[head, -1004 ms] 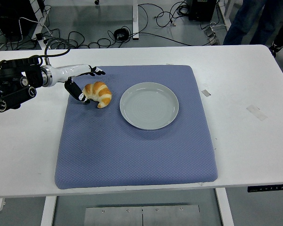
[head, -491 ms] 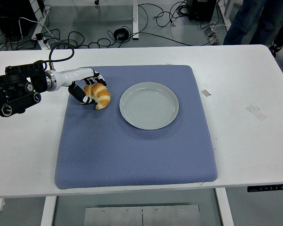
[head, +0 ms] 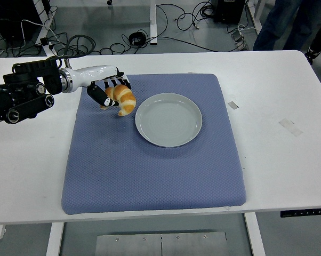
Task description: Place the bread on the plate
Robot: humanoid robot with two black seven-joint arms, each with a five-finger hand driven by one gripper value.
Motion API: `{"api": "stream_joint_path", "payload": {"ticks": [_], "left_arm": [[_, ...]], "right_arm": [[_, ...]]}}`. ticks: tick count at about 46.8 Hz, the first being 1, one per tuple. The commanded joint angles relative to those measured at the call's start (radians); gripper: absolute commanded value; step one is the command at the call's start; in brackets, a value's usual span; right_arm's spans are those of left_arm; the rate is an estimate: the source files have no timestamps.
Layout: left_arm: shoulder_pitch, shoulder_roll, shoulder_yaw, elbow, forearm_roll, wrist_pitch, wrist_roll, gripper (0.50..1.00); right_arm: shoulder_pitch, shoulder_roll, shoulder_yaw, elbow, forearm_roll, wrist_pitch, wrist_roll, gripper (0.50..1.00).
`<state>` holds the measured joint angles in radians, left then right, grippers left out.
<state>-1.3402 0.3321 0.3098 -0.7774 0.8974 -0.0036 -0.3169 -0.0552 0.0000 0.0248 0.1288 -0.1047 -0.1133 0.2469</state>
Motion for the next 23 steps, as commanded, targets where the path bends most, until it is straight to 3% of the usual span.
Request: {"api": "stream_joint_path", "payload": {"ticks": [1,15,23], "left_arm": [[-0.004,-0.011,-0.001,-0.002,0.000,0.001,-0.019,0.500],[-0.089,-0.077,-0.005,-0.052,0.001,-0.001,-0.039,0.500],[-0.094,-0.131,0.006,-0.049,0.006,-0.001,-0.042,0.500]], "right_arm": [[0.000,0.000,0.000,0.000,0.000,0.001,0.000,1.000],[0.000,0.000,0.000,0.000,0.000,0.000,0.000,1.000],[0.000,0.000,0.001,0.000,0.000,0.000,0.000,1.000]]}}
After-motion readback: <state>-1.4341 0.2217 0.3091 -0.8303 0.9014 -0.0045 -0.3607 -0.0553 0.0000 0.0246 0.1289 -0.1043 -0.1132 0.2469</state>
